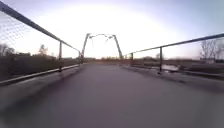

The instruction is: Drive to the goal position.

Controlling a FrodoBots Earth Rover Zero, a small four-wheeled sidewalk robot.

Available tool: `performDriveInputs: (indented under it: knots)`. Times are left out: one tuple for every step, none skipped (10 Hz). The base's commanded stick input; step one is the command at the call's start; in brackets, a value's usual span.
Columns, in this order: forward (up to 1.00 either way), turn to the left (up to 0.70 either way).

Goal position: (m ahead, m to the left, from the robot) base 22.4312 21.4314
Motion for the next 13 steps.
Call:
performDriveInputs:
  knots:
    - [1.0, -0.39]
    - [1.0, -0.31]
    - [1.0, -0.1]
    - [1.0, 0.01]
    - [1.0, 0.01]
    - [1.0, 0.02]
    - [1.0, 0.08]
    - [1.0, 0.29]
    - [1.0, 0.37]
    - [1.0, 0.28]
    - [1.0, 0.07]
    - [1.0, 0.01]
    - [1.0, 0.01]
